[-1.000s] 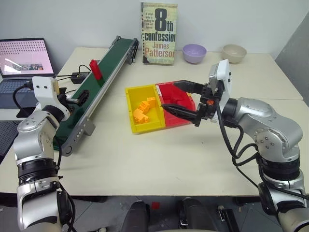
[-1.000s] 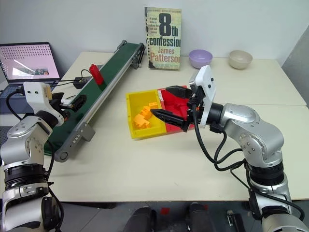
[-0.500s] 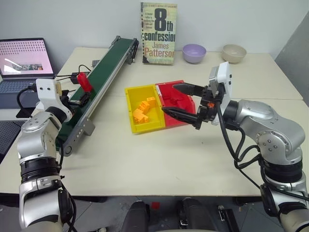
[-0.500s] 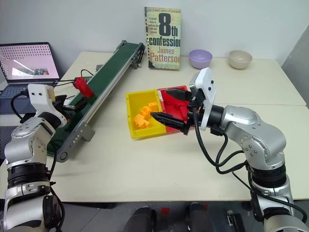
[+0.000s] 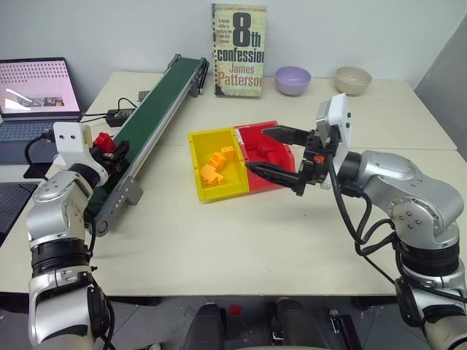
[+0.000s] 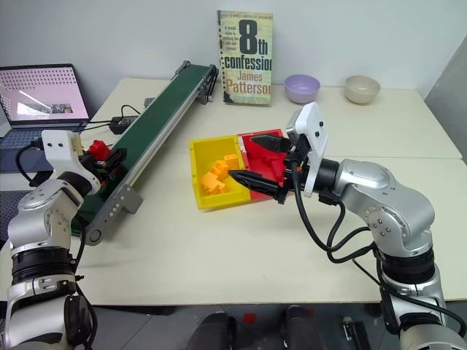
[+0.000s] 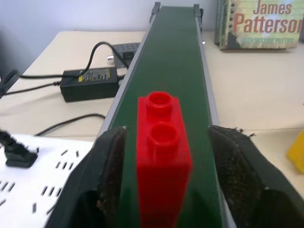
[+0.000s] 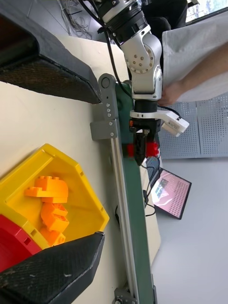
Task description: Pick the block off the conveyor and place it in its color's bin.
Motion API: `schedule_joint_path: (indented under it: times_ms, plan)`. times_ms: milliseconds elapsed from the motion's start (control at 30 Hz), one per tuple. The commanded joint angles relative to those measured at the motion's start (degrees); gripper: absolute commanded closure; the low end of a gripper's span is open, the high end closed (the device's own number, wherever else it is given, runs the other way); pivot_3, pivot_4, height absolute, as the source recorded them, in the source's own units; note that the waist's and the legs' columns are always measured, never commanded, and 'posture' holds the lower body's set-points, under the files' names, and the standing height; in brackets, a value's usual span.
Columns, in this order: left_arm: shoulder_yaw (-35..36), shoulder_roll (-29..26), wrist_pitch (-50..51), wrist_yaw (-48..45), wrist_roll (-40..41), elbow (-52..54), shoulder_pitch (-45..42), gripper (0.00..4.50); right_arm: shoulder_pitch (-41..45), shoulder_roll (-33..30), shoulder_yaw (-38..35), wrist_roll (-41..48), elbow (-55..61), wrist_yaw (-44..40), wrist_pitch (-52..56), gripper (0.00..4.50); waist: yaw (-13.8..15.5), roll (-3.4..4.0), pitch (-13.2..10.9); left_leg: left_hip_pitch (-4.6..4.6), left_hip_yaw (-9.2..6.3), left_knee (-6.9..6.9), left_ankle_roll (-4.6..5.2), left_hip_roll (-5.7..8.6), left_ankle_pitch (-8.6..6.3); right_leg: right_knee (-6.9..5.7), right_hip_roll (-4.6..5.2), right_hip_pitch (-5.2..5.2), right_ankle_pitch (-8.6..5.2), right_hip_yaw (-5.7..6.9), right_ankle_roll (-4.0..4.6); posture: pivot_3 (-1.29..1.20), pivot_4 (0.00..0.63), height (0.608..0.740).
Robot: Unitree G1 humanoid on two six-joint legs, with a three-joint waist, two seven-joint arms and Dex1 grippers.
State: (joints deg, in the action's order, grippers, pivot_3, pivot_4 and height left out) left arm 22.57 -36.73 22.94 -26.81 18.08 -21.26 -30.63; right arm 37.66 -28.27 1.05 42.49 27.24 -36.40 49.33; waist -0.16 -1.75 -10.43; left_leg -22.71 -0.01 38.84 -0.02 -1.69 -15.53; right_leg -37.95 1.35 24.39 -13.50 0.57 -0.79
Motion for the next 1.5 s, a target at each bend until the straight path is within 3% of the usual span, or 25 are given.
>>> schedule_joint_path:
  times_ms: [33, 267, 333, 633, 933, 1133, 1333, 1400, 1500]
  plan:
    - [3.0, -1.6, 2.1, 1.0, 2.1, 7.0, 2.4, 2.58, 0.8, 0.0, -1.5, 1.1, 0.6, -0.4, -1.0, 0.0, 0.0, 0.0, 0.0, 0.0, 0.0, 0.0, 0.0, -0.01, 0.0, 0.0, 0.02, 0.0, 0.0, -0.01, 0.0, 0.0, 0.15, 0.74]
    - [4.7, -2.0, 4.8, 1.5, 3.9, 12.5, 4.7, 3.95, -0.2, 0.2, -1.7, 1.1, 0.9, 0.1, -1.0, 0.0, 0.0, 0.0, 0.0, 0.01, -0.04, -0.01, 0.0, -0.01, 0.0, -0.01, 0.03, 0.0, 0.0, 0.01, 0.0, 0.0, 0.15, 0.74]
    - [4.1, -1.9, 5.5, 1.3, 4.1, 13.0, 4.0, 3.97, -1.1, 0.1, -2.2, 1.1, 1.4, 0.9, -0.8, 0.0, 0.0, 0.0, 0.0, 0.01, -0.02, -0.01, 0.0, 0.0, 0.0, 0.0, 0.03, -0.01, 0.0, 0.0, 0.0, 0.0, 0.15, 0.74]
    - [-6.7, 0.0, 10.3, -4.4, 5.1, 12.2, -7.8, 3.97, -10.2, -3.2, -3.3, -7.0, 7.7, 11.4, -0.1, 0.0, 0.6, -0.02, 0.0, -0.08, 0.06, 0.02, -0.01, 0.16, 0.0, 0.08, -0.06, -0.01, 0.0, 0.03, -0.01, 0.0, 0.15, 0.74]
    - [-20.5, 8.6, 8.4, -18.3, 4.0, 4.1, -22.1, 3.97, -14.2, -2.8, -7.7, -7.7, 13.7, 20.1, 4.2, 0.0, 0.0, -0.02, 0.0, -0.09, 0.14, 0.0, 0.0, 0.18, 0.0, 0.17, -0.16, -0.01, -0.01, 0.03, -0.04, 0.0, 0.15, 0.74]
    - [-28.7, 19.3, -6.6, -26.7, -3.0, -16.6, -34.4, 3.97, -19.5, -0.8, -8.7, -9.0, 20.0, 27.4, 7.9, 0.0, 0.5, -0.01, 0.0, -0.17, 0.21, 0.0, 0.01, 0.19, 0.0, 0.17, -0.35, 0.01, -0.03, 0.05, -0.03, 0.0, 0.15, 0.74]
    - [-28.1, 24.7, -19.2, -27.7, -7.2, -36.7, -41.5, 3.97, -21.5, 1.2, -9.1, -8.8, 24.7, 31.0, 12.1, 0.0, -0.4, 0.0, 0.0, -0.15, 0.3, -0.02, 0.04, 0.33, -0.02, 0.26, -0.4, 0.04, -0.1, 0.0, -0.12, 0.0, 0.15, 0.74]
    - [-27.7, 25.5, -21.7, -27.6, -8.2, -40.9, -42.9, 3.27, -21.6, 1.5, -9.8, -9.0, 25.6, 31.9, 13.1, 0.0, -0.5, 0.0, 0.0, -0.17, 0.27, -0.02, 0.05, 0.3, -0.02, 0.27, -0.43, 0.05, -0.11, 0.04, -0.14, 0.0, 0.15, 0.74]
    - [-26.5, 25.8, -23.3, -28.7, -8.5, -44.1, -44.1, 2.75, -21.6, 1.5, -10.8, -9.0, 26.2, 32.3, 14.0, 0.0, -0.4, 0.0, 0.0, -0.21, 0.27, -0.02, 0.05, 0.26, -0.02, 0.27, -0.45, 0.05, -0.16, 0.06, -0.23, 0.0, 0.15, 0.74]
